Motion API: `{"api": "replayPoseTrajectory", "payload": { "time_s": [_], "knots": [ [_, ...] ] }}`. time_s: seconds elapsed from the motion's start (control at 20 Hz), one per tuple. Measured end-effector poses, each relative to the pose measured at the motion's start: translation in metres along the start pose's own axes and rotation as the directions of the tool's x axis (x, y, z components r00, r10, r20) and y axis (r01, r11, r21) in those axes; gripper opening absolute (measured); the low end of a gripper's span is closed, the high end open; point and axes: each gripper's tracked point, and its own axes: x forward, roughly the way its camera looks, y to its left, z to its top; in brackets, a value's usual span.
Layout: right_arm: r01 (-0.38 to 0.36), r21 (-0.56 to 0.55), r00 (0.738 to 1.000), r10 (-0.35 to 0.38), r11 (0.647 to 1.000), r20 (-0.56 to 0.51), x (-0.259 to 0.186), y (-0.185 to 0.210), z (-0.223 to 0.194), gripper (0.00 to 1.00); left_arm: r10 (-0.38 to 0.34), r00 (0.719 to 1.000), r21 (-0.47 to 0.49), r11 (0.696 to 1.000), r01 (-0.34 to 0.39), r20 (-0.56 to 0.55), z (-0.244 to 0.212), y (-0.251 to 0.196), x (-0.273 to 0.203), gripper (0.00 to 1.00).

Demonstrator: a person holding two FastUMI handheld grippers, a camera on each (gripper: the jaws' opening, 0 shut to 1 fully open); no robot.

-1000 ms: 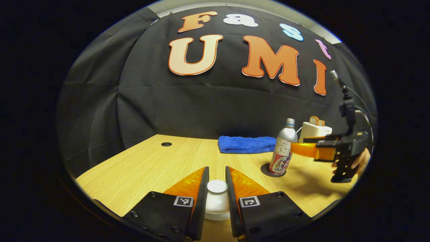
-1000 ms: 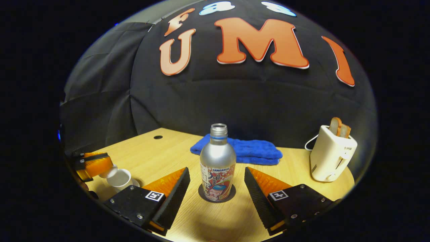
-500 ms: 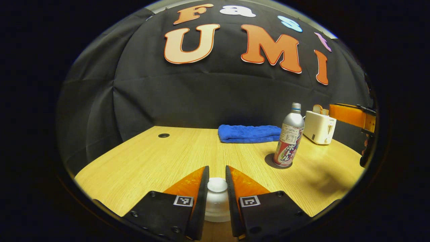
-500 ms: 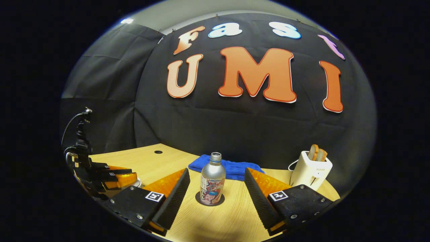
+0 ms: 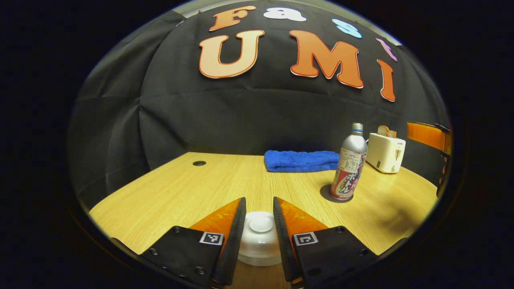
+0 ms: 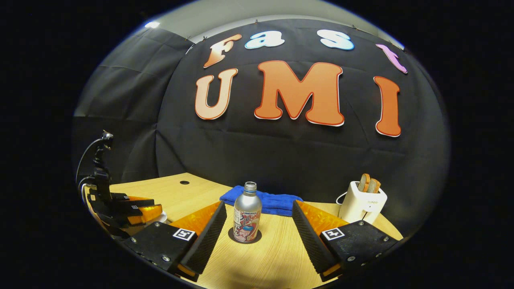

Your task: Open the teacup lid with one hand, grasp the water bottle and pour water into the teacup with the other hand; after pouring, place the water bottle on the coaster and then close the teacup lid.

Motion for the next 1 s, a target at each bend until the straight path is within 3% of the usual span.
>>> {"api": "replayPoseTrajectory", "payload": {
  "time_s": [0.1,0.15,0.2,0.3,0.35,0.45,0.55,0.75,0.9,1.0],
  "knots": [
    [0.015,-0.002,0.999,-0.015,1.0,0.028,-0.003,-0.002,0.009,0.99,0.005,0.999,0.017,1.0,-0.006,0.043,0.021,-0.005,-0.008,0.55],
    [0.019,0.001,0.999,-0.019,1.0,0.041,-0.005,-0.003,0.015,0.98,0.005,0.998,0.019,1.0,-0.006,0.061,0.031,-0.008,-0.01,0.65],
    [0.026,0.005,0.998,-0.027,1.0,0.054,-0.007,-0.003,0.021,0.99,0.005,0.997,0.014,1.0,-0.006,0.075,0.043,-0.01,-0.014,0.62],
    [0.041,0.011,0.996,-0.042,0.999,0.08,-0.011,-0.006,0.032,0.99,-0.013,0.991,-0.007,1.0,0.014,0.137,0.077,-0.021,-0.027,0.68],
    [0.046,0.012,0.994,-0.047,0.999,0.094,-0.014,-0.007,0.039,0.98,-0.024,0.986,-0.007,1.0,0.026,0.167,0.092,-0.026,-0.035,0.62],
    [0.05,0.018,0.991,-0.052,0.999,0.121,-0.02,-0.008,0.05,0.98,-0.036,0.975,0.014,0.999,0.034,0.219,0.118,-0.035,-0.049,0.69],
    [0.035,0.024,0.989,-0.038,0.999,0.145,-0.023,-0.002,0.058,0.98,-0.042,0.966,0.027,0.999,0.036,0.255,0.138,-0.042,-0.058,0.66],
    [0.049,0.017,0.982,-0.052,0.999,0.181,-0.031,-0.003,0.07,0.98,-0.062,0.95,0.045,0.998,0.051,0.307,0.159,-0.057,-0.075,0.91],
    [0.053,0.024,0.977,-0.056,0.998,0.206,-0.037,-0.003,0.078,0.98,-0.084,0.937,0.038,0.996,0.075,0.338,0.166,-0.064,-0.085,0.89],
    [0.047,0.029,0.977,-0.052,0.998,0.206,-0.039,-0.003,0.078,0.98,-0.076,0.934,0.036,0.997,0.067,0.35,0.167,-0.06,-0.089,0.95]
  ]
}}
